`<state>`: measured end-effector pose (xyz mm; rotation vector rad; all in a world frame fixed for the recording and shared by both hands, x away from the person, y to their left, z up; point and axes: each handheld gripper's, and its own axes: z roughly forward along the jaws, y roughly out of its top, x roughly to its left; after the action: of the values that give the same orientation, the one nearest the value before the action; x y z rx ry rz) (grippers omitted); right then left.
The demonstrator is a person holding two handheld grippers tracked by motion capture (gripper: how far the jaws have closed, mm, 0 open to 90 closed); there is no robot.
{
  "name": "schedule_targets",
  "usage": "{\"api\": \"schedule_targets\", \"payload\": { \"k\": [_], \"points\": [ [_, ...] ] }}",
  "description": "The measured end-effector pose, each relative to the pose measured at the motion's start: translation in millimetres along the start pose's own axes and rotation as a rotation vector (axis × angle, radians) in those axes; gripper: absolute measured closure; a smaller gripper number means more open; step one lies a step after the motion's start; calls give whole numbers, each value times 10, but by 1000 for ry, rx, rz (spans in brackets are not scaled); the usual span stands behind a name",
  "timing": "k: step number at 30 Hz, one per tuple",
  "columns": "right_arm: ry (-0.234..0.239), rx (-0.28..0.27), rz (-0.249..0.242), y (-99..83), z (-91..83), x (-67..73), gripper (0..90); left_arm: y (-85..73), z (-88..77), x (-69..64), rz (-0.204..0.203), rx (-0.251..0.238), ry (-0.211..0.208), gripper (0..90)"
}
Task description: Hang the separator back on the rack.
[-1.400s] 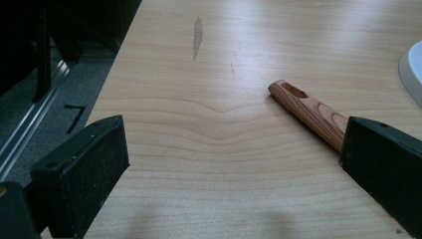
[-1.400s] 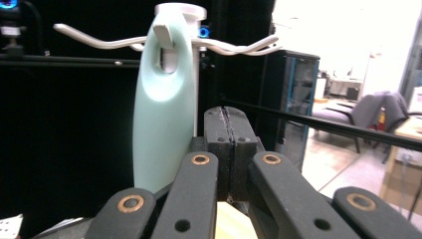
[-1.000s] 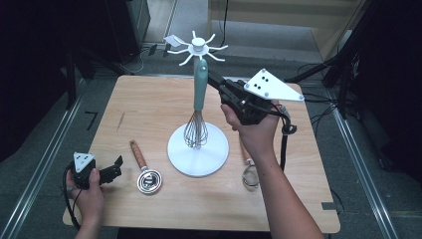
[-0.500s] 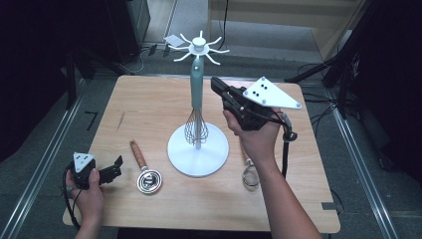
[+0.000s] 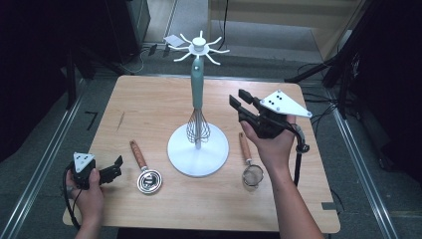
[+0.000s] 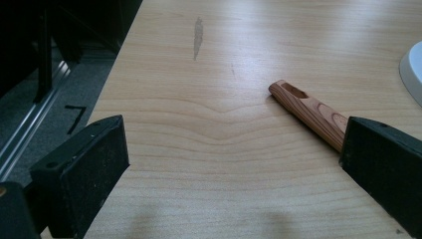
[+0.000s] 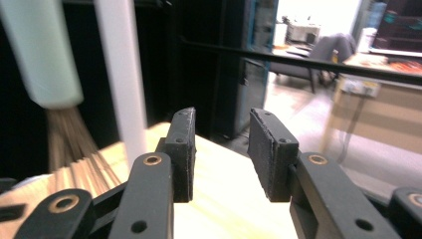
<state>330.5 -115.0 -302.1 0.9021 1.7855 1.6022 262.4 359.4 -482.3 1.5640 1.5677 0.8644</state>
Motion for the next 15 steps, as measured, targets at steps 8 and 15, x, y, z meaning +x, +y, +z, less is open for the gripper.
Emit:
{"api": "schedule_targets", "payload": {
  "k": [8, 15],
  "points": [
    [-27, 84, 36, -311, -96, -142, 662, 0, -1, -2, 1, 1, 2, 0],
    [-55, 141, 65, -581, -146, -241, 645, 1, 0, -2, -1, 0, 1, 0]
  ]
}}
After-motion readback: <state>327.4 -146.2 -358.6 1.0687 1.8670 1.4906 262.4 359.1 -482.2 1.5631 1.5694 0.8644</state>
